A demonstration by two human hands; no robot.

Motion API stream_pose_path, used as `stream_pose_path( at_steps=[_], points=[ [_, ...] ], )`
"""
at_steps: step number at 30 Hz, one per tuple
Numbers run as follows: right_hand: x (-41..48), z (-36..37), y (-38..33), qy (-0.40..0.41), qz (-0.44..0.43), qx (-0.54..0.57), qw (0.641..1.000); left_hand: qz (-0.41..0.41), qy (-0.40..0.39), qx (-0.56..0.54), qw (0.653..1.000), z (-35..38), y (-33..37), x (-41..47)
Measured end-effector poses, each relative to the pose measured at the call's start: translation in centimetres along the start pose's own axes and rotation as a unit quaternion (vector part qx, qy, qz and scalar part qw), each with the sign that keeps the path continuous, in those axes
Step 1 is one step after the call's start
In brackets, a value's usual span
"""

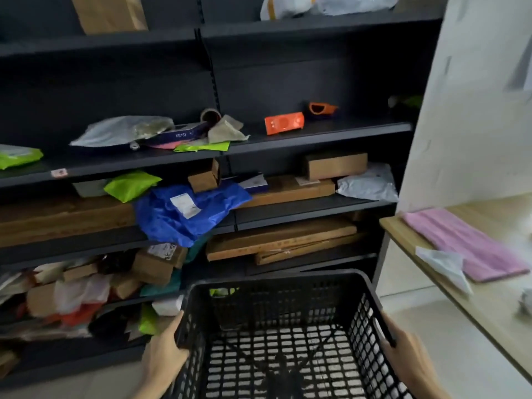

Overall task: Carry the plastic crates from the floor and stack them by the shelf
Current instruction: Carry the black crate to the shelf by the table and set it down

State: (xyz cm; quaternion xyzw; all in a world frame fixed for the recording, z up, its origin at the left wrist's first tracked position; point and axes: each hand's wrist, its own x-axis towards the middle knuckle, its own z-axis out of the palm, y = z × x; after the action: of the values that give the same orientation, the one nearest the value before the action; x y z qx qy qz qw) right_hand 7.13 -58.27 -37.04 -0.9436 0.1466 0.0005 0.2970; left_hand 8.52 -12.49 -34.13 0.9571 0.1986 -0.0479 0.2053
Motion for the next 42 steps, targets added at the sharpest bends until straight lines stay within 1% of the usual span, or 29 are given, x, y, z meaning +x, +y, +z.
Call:
stream_pose_path(
  at_steps=[3,9,14,18,24,27,29,33,37,42],
  points=[
    [3.7,4.8,2.9,-0.014,-0.004,0.012,1.0,0.012,0.006,-0.027,1.0,4.9,-1.1,3.0],
    [10.0,15.6,5.0,-0.012,-0.015,0.004,1.0,-0.002,0.033,-0.029,0.999,13.7,-5.0,9.7],
    [15.5,25.6,8.4,-0.027,-0.026,-0.011,0.999,-0.008,0.005,-0.037,0.999,21.8,-8.3,15.9],
    [19.1,32.1,10.7,-0.037,-0.021,-0.023,0.999,0.009,0.012,-0.076,0.997,28.9,-10.5,20.4],
    [24.9,40.4,15.6,-0.014,-0.03,-0.041,0.999,0.02,-0.004,-0.111,0.994,39.5,-13.1,26.6],
    [26.2,43.7,17.1,0.008,-0.061,-0.059,0.996,0.014,0.016,-0.12,0.993,43.4,-14.2,28.7],
    [26.7,45.5,18.0,-0.006,-0.05,-0.056,0.997,0.007,0.03,-0.11,0.993,45.6,-15.1,29.6],
    [27.4,48.4,19.8,-0.035,-0.025,-0.047,0.998,0.009,0.047,-0.146,0.988,49.7,-17.1,30.7],
    [27.1,49.7,20.3,-0.03,-0.026,-0.06,0.997,-0.003,0.032,-0.151,0.988,51.6,-17.8,30.6],
    [28.1,50.3,20.2,-0.027,-0.031,-0.066,0.997,-0.013,0.044,-0.134,0.99,53.0,-17.8,31.1]
  ],
)
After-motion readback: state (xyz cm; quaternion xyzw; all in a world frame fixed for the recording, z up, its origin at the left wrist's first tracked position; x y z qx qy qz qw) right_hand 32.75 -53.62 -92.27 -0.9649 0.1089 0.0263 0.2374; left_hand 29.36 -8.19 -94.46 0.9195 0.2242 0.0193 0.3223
